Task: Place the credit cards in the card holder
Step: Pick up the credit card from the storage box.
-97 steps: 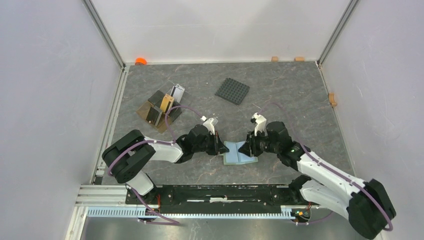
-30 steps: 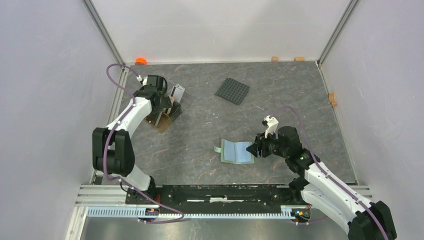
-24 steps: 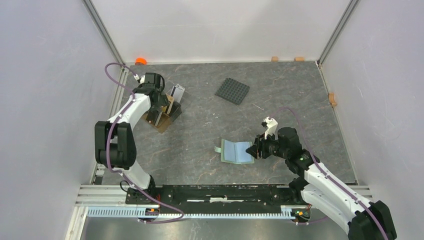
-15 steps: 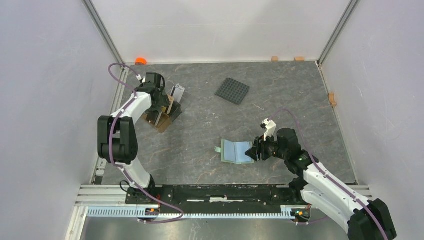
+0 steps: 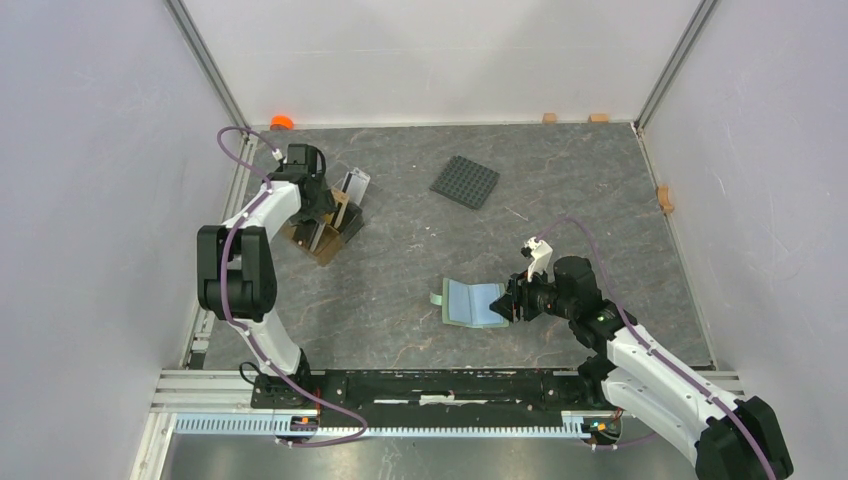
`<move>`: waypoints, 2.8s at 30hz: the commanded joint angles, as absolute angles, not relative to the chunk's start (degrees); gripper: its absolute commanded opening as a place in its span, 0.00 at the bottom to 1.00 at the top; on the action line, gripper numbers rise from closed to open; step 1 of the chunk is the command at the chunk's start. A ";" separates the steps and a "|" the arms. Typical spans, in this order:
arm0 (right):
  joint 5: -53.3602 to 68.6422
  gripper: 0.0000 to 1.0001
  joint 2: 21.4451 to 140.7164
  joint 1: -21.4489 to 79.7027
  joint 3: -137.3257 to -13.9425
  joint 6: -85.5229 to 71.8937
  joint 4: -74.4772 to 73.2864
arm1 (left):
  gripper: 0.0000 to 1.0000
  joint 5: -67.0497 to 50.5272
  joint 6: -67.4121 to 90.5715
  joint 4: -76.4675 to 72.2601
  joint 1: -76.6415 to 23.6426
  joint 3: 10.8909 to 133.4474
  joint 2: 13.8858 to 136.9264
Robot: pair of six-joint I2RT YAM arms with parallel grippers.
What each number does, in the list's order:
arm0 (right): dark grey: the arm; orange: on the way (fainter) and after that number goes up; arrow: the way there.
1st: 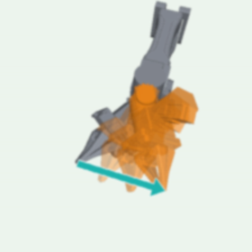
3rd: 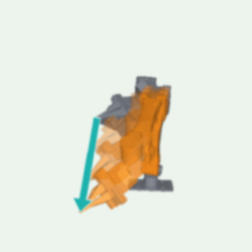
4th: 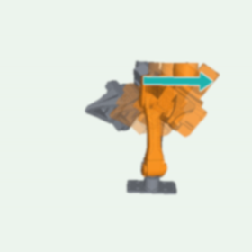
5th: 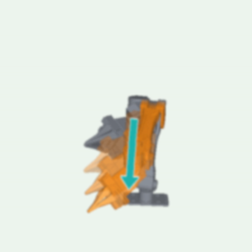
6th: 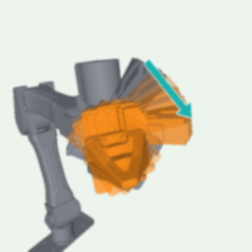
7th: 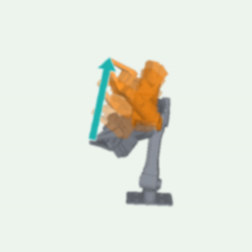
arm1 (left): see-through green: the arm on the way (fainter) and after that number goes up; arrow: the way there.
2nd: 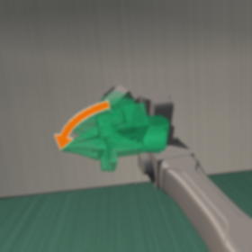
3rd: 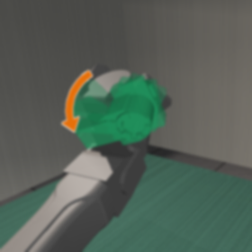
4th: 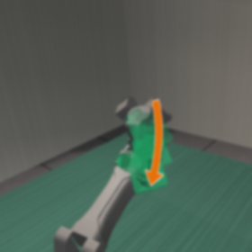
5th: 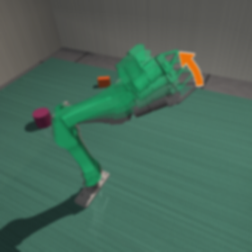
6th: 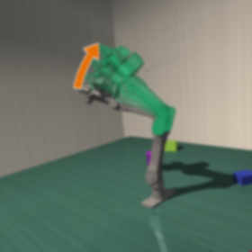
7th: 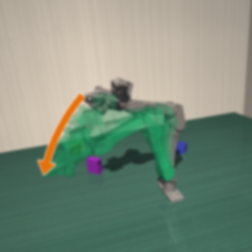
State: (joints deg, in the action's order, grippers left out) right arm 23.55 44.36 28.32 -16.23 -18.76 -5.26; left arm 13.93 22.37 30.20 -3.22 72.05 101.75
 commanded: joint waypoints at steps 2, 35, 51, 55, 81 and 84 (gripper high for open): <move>24.13 0.55 44.58 28.03 -16.05 -19.15 -3.49 | 0.73 6.84 20.61 25.66 -3.47 73.48 101.36; 24.86 0.56 44.89 28.08 -16.44 -19.56 -3.47 | 0.33 5.51 19.92 24.40 -3.52 72.77 97.19; 24.57 0.56 43.86 28.10 -16.59 -19.85 -4.48 | 0.10 12.37 19.54 31.62 -3.46 74.40 95.78; 24.60 0.56 43.28 28.12 -16.66 -19.98 -4.73 | 0.02 13.62 17.85 33.91 -3.47 74.78 95.14; 24.59 0.60 39.02 28.09 -24.48 -16.81 -7.65 | 0.02 -7.35 6.18 25.54 -3.75 63.46 67.59; 28.97 0.72 38.90 28.13 -27.04 -15.29 -5.81 | 0.02 -21.03 6.23 23.17 -4.95 61.61 65.15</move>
